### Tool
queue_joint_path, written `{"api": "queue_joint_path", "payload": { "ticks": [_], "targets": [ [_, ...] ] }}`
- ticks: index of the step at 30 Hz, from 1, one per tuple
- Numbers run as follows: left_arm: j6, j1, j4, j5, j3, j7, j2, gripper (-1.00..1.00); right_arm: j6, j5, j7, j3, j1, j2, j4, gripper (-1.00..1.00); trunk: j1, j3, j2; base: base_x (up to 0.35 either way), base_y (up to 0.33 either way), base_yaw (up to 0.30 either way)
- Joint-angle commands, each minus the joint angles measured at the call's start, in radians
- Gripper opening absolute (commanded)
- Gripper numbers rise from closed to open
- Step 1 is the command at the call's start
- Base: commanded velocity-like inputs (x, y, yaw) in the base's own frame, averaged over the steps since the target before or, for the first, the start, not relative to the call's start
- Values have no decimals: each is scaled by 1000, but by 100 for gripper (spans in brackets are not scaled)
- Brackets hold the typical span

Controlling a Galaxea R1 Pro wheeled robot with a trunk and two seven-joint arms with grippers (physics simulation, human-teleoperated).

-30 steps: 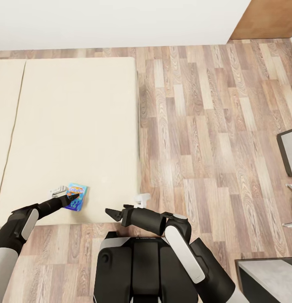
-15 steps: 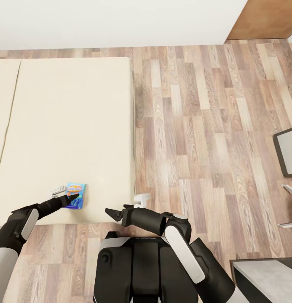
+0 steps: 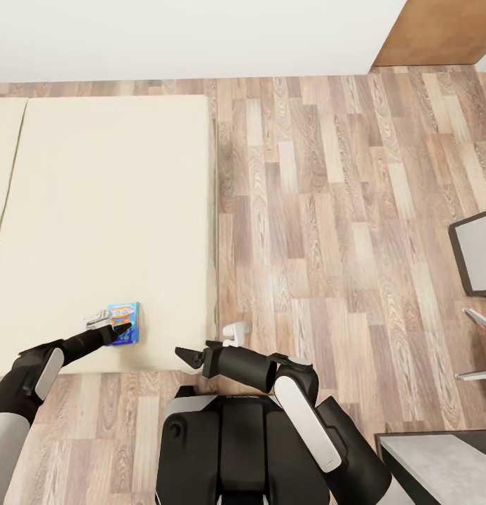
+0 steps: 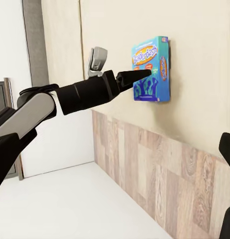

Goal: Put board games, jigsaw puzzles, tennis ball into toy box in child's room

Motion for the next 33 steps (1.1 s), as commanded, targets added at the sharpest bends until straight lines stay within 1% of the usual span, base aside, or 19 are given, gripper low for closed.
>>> {"api": "queue_joint_path", "payload": {
  "ticks": [1, 9, 16, 20, 33],
  "targets": [
    [8, 0, -1, 6, 2, -2, 0, 100, 4, 1, 3, -1, 0, 0, 0, 100, 1, -1, -2, 0, -69, 0],
    [8, 0, -1, 6, 3, -2, 0, 100, 4, 1, 3, -1, 0, 0, 0, 100, 1, -1, -2, 0, -33, 0],
    [8, 0, -1, 7, 4, -2, 0, 100, 4, 1, 3, -1, 0, 0, 0, 100, 1, -1, -2, 0, -163, 0],
    [8, 0, -1, 8, 5, -2, 1, 100, 4, 1, 3, -1, 0, 0, 0, 100, 1, -1, -2, 0, -62, 0],
    [8, 0, -1, 9, 5, -2, 3, 100, 4, 1, 3, -1, 0, 0, 1, 100, 1, -1, -2, 0, 29, 0]
  ]
}}
